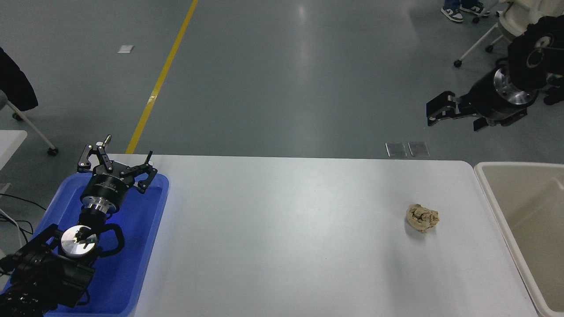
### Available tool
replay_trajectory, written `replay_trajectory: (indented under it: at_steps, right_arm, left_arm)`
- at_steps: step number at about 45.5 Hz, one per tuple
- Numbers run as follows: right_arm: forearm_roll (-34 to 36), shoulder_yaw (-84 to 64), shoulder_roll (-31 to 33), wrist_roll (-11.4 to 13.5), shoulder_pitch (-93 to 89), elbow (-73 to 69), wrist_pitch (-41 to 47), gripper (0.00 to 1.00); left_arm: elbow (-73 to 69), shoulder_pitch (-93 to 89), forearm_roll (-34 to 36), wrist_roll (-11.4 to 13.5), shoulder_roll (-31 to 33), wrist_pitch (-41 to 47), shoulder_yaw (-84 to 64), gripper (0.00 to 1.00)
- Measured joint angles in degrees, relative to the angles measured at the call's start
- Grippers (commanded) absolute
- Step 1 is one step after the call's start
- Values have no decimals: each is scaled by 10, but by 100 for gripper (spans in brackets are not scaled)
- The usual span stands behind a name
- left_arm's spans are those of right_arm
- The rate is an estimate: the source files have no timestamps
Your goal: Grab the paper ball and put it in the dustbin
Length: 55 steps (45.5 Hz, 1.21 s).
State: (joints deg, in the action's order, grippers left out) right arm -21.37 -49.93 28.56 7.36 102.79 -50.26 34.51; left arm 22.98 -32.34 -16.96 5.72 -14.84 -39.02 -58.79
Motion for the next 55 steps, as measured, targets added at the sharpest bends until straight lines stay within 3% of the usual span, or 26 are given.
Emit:
replay_trajectory:
  at_steps: [28,55]
  right_arm:
    - [-9,22,-86,-6,-205,84,-216,100]
    - [-11,41,-142,-7,-363,160,-310,100]
  left_arm:
    - [0,0,0,1,0,0,0,100]
    - [0,0,0,0,0,0,0,100]
